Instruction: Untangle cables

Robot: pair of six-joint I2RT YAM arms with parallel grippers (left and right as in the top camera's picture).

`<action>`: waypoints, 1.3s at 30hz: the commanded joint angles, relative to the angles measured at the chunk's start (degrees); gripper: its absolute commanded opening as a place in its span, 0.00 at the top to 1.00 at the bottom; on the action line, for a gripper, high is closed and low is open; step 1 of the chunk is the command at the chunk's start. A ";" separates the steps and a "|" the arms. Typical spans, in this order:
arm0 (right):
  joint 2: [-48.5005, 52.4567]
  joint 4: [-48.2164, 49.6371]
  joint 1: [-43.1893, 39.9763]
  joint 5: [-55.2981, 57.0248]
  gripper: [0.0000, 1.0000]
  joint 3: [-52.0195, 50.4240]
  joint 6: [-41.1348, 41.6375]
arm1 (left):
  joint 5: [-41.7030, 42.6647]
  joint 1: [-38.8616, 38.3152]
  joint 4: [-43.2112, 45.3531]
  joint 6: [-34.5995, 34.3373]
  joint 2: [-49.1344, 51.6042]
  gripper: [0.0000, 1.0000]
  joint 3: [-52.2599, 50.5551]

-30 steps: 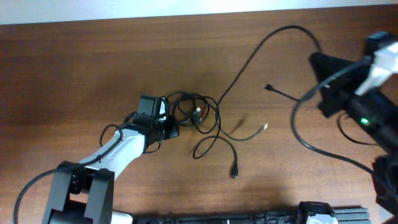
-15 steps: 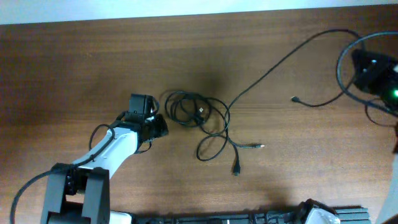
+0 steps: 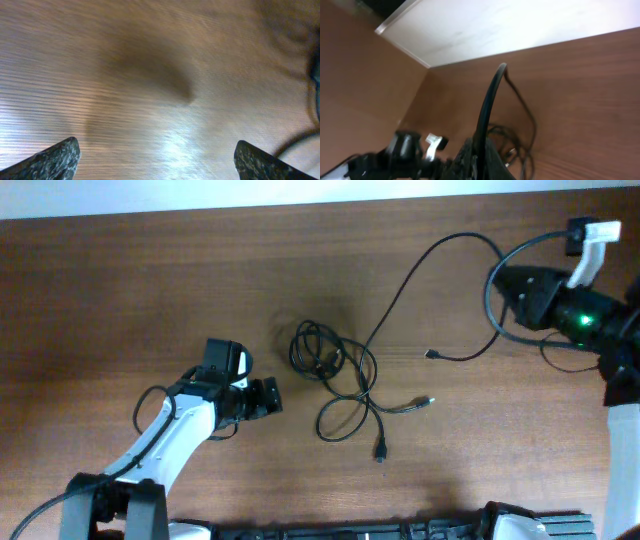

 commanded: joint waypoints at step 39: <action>3.91 -11.69 7.08 15.23 0.96 -2.58 -13.07 | 3.50 -12.98 48.52 12.94 -11.15 1.00 2.58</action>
